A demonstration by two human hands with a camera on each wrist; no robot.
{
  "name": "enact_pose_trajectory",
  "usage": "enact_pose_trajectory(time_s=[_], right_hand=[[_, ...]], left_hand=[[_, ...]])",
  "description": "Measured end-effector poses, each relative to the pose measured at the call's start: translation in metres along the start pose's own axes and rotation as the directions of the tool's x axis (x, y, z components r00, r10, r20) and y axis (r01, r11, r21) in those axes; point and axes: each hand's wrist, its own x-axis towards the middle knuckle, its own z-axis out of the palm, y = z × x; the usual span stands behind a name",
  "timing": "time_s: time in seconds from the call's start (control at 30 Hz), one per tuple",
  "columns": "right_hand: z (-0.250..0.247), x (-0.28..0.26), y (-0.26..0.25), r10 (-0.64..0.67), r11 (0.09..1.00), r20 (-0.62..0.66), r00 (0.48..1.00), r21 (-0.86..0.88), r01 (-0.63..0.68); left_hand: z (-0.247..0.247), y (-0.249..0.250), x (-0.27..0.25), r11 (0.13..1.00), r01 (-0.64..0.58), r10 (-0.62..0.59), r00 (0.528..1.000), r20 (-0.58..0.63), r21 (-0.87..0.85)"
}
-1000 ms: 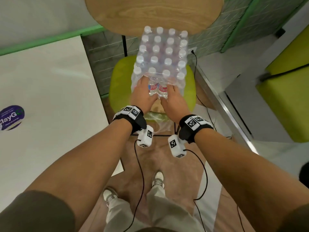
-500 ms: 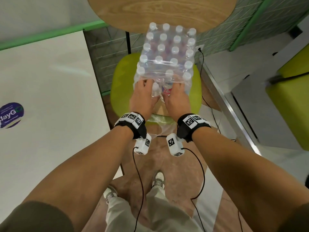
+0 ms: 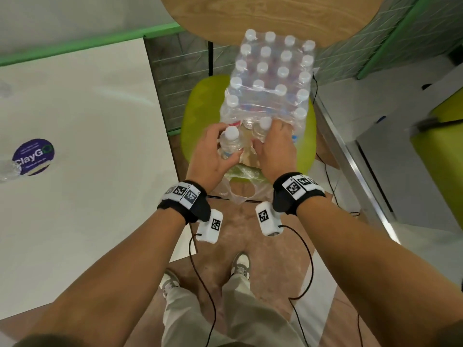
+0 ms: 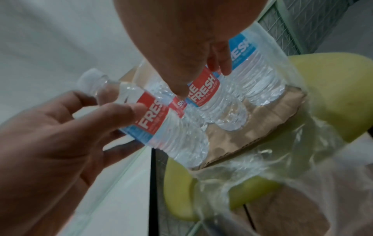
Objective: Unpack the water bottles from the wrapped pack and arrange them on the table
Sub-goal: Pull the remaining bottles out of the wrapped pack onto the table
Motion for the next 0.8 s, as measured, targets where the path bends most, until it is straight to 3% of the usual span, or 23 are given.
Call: enact_pose_trajectory(time_s=[0.1,0.23,0.33,0.47,0.67,0.8], right_hand=[[0.002,-0.022,-0.013,-0.007,0.985,-0.023,1.000,0.172,0.010],[0.013,-0.057,-0.062,-0.137,0.955,-0.056,0.989,0.259,0.147],[0.036,-0.075,-0.118,-0.285,0.883,0.058,0.957,0.405,0.239],[0.086,-0.091,-0.204,-0.469,0.802,0.244,0.849,0.521,0.294],[0.178,-0.119,-0.328,-0.590,0.773,0.372,0.717,0.517,0.368],[0.229,-0.139,-0.398,-0.615,0.773,0.411,0.673,0.484,0.411]], left_hand=[[-0.034,0.003,-0.025,0.993,0.070,-0.081,0.990,-0.118,-0.094],[-0.100,-0.012,-0.062,0.978,0.157,-0.190,0.942,-0.276,-0.135],[-0.156,-0.038,-0.085,0.953,0.251,-0.300,0.863,-0.405,-0.172],[-0.235,-0.083,-0.116,0.917,0.324,-0.399,0.737,-0.545,-0.234],[-0.343,-0.158,-0.159,0.867,0.403,-0.486,0.549,-0.680,-0.293],[-0.399,-0.209,-0.179,0.838,0.458,-0.514,0.477,-0.712,-0.298]])
